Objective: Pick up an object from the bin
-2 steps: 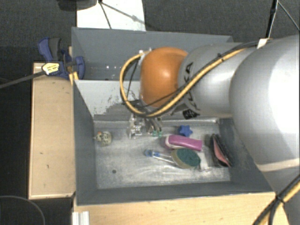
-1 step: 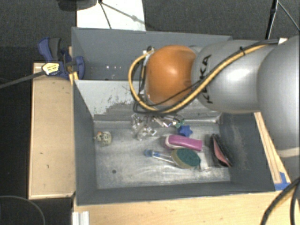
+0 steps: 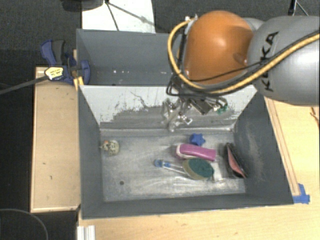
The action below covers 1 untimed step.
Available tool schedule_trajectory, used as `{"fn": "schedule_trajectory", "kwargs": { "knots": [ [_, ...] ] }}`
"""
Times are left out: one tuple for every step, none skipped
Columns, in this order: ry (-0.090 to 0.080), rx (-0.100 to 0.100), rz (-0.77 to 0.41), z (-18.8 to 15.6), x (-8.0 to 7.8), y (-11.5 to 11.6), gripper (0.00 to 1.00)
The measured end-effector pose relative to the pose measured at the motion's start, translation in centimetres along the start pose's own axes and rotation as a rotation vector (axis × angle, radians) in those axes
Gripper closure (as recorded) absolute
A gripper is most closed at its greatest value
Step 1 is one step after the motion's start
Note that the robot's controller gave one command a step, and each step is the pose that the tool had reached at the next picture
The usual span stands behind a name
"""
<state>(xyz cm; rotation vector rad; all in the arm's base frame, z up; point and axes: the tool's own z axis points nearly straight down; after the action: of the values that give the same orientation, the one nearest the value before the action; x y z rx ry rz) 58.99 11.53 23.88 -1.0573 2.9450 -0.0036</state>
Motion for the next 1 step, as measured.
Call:
{"fn": "schedule_trajectory", "kwargs": {
  "knots": [
    [0.011,-0.008,-0.015,1.18,3.69,4.59,1.0]
  ]
}}
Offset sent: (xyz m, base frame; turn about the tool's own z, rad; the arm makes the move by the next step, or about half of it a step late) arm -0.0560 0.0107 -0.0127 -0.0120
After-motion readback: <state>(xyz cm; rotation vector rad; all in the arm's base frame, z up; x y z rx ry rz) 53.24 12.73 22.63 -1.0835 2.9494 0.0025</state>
